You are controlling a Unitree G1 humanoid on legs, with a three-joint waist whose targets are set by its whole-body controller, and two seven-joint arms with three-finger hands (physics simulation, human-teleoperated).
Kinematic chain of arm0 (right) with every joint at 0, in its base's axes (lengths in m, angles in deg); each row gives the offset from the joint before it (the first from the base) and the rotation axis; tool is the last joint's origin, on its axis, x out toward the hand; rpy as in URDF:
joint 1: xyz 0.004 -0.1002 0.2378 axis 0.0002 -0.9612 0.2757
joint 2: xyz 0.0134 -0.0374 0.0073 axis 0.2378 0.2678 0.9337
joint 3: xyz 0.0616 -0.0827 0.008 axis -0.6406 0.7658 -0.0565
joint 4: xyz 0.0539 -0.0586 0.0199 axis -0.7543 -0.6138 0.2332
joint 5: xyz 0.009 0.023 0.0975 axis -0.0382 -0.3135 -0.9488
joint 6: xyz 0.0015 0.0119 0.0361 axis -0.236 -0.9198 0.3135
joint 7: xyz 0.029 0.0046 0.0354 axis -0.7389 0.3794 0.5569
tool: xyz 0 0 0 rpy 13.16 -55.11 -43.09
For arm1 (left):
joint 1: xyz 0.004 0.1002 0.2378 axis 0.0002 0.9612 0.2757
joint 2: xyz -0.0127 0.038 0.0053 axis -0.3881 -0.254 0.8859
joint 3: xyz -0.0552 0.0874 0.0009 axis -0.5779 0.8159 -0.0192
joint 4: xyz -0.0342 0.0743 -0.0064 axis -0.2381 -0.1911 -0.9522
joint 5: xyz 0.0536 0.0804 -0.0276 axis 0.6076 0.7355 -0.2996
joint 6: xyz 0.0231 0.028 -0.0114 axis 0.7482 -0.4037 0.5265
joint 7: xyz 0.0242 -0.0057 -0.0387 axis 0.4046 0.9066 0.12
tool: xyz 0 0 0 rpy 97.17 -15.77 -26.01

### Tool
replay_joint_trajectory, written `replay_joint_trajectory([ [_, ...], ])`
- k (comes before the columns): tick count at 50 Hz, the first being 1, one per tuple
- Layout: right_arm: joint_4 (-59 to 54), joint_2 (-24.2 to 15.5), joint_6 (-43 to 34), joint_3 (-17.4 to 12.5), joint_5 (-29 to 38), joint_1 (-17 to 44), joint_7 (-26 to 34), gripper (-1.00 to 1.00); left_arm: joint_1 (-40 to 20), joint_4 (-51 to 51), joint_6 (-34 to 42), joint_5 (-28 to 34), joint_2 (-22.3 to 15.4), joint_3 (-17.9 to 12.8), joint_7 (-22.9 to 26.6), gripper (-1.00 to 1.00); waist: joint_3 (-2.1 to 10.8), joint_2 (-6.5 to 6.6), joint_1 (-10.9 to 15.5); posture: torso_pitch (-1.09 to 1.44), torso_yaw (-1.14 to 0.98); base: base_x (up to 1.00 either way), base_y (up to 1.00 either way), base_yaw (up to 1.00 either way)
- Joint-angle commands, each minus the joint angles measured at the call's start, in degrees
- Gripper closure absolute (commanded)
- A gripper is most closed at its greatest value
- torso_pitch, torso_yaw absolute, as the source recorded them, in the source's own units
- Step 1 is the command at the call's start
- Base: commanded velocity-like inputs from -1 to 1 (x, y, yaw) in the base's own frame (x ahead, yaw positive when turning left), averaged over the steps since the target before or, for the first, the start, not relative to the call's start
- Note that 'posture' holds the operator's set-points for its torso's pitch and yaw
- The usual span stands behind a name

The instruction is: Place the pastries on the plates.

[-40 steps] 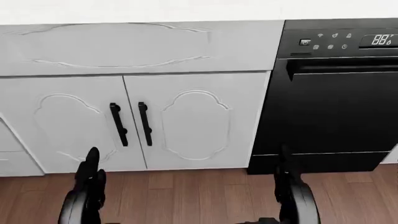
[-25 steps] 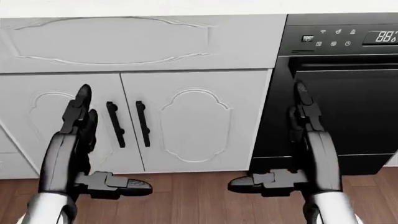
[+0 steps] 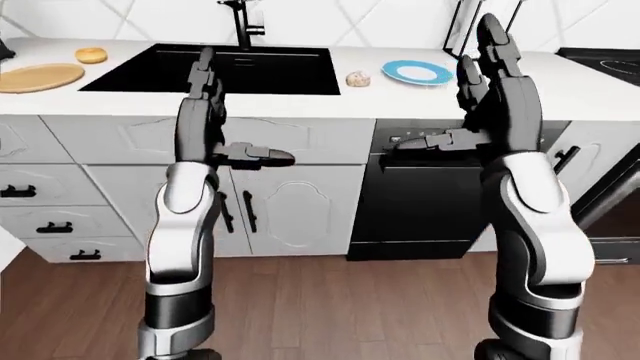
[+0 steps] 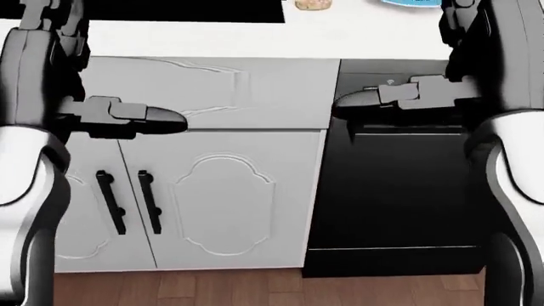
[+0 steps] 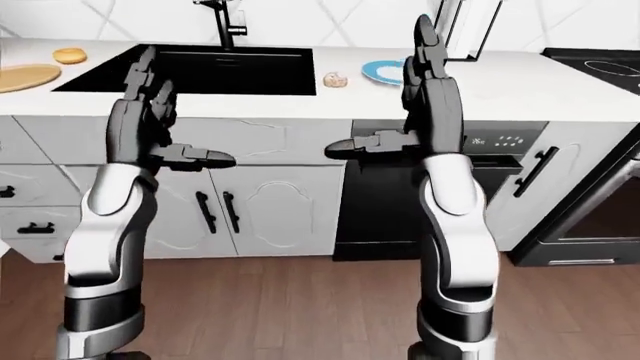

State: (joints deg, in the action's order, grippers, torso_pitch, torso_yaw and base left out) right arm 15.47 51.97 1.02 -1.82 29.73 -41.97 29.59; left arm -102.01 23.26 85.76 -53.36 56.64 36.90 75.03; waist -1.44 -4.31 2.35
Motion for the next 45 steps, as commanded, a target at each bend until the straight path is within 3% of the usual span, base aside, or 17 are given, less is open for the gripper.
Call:
replay_joint_trajectory([
  [1, 0.77, -0.18, 0.61, -0.31, -0.15, 1.12, -0.37, -1.00, -1.59, 1.49, -1.11, -0.59, -0.47, 0.34, -0.31, -1.00, 0.60, -0.05, -0.52, 0.00, 0.00, 0.38, -0.57, 0.00],
  [3, 1.28, -0.39, 0.09, -0.80, -0.50, 1.41, -0.63, -1.00, -1.70, 1.49, -1.02, -0.67, -0.73, 0.39, -0.36, -1.00, -0.18, 0.19, -0.79, 0.00, 0.00, 0.39, -0.56, 0.00],
  [8, 1.53, -0.66, -0.10, -0.59, -0.77, 1.51, -0.82, -1.00, -2.93, 1.94, 0.38, -1.26, -1.26, 0.14, -0.52, -1.00, -0.93, 3.22, -1.73, 0.00, 0.00, 0.39, -0.55, 0.00],
  [13, 1.88, -0.71, -0.23, -0.75, -1.21, 1.82, -1.19, -1.00, -4.49, 2.51, 1.75, -1.40, -1.95, -0.15, -1.29, -1.00, 0.15, 7.03, -2.35, 0.00, 0.00, 0.39, -0.56, 0.00],
  [15, 2.06, -0.69, -0.30, -0.66, -1.46, 1.76, -1.24, -1.00, -4.51, 2.33, 1.70, -1.40, -2.18, -0.30, -1.37, -1.00, -1.50, 7.03, -2.56, 0.00, 0.00, 0.39, -0.56, 0.00],
  [18, 2.45, -0.91, -0.37, -0.64, -1.47, 1.60, -0.99, -1.00, -4.40, 2.88, 2.14, -1.84, -1.94, -0.35, -1.85, -1.00, 0.34, 7.47, -1.76, 0.00, 0.00, 0.39, -0.56, 0.00],
  [20, 2.50, -0.93, -0.66, -0.56, -1.43, 1.96, -0.91, -1.00, -4.50, 2.94, 2.28, -2.07, -2.10, -0.40, -2.03, -1.00, 0.23, 7.25, -1.17, 0.00, 0.00, 0.39, -0.55, 0.00],
  [23, 2.38, -0.86, -0.63, -0.59, -1.57, 2.34, -1.10, -1.00, -5.16, 3.47, 3.05, -2.21, -2.76, -0.90, -2.43, -1.00, -0.16, 5.14, -0.31, 0.00, 0.00, 0.39, -0.55, 0.00],
  [25, 2.28, -0.79, -0.37, -0.52, -1.56, 2.15, -1.13, -1.00, -4.61, 4.31, 3.38, -2.29, -2.77, -0.83, -2.60, -1.00, 0.80, 2.14, -0.39, 0.00, 0.00, 0.39, -0.55, 0.00],
  [26, 2.22, -0.79, -0.42, -0.53, -1.54, 2.30, -1.24, -1.00, -4.39, 4.31, 3.34, -2.23, -2.86, -0.86, -2.66, -1.00, 1.65, -1.02, -0.79, 0.00, 0.00, 0.39, -0.55, 0.00],
  [27, 2.31, -0.88, -0.75, -0.55, -1.65, 2.66, -1.24, -1.00, -4.44, 4.09, 3.14, -2.16, -2.92, -0.90, -2.77, -1.00, 1.15, 0.25, -1.22, 0.00, 0.00, 0.39, -0.53, 0.00],
  [28, 2.30, -0.98, -0.85, -0.53, -1.64, 2.79, -1.23, -1.00, -4.46, 4.02, 3.15, -2.19, -2.90, -0.92, -2.86, -1.00, -0.27, 0.14, -1.08, 0.00, 0.00, 0.38, -0.51, 0.00],
  [29, 2.47, -1.09, -1.08, -0.66, -1.73, 2.99, -1.25, -1.00, -4.47, 3.96, 3.00, -2.13, -2.91, -0.80, -2.85, -1.00, -0.40, 0.36, -1.48, 0.00, 0.00, 0.39, -0.51, 0.00],
  [31, 2.96, -1.24, -1.11, -0.67, -1.78, 2.84, -1.26, -1.00, -4.45, 3.90, 2.90, -2.03, -2.94, -0.71, -2.66, -1.00, -0.28, 1.78, -1.72, 0.00, 0.00, 0.30, -0.30, 0.00],
  [33, 3.13, -1.39, -1.07, -0.70, -1.57, 2.60, -1.22, -1.00, -4.42, 3.86, 2.88, -2.06, -3.08, -0.88, -2.49, -1.00, 0.34, 0.47, -1.47, 0.00, 0.00, 0.05, 0.00, 0.00],
  [37, 2.65, -1.03, -0.73, -0.56, -1.58, 2.49, -1.38, -1.00, -4.71, 3.46, 2.74, -1.99, -3.63, -1.36, -2.45, -1.00, -0.32, 1.35, -2.04, 0.00, 0.00, 0.02, 0.00, 0.00],
  [45, 2.63, -1.04, -0.38, -0.54, -1.49, 2.39, -1.23, -1.00, -4.80, 3.54, 2.77, -1.75, -4.07, -1.37, -2.31, -1.00, 0.72, 3.26, -2.08, 0.00, 0.00, 0.15, 0.00, 0.00],
])
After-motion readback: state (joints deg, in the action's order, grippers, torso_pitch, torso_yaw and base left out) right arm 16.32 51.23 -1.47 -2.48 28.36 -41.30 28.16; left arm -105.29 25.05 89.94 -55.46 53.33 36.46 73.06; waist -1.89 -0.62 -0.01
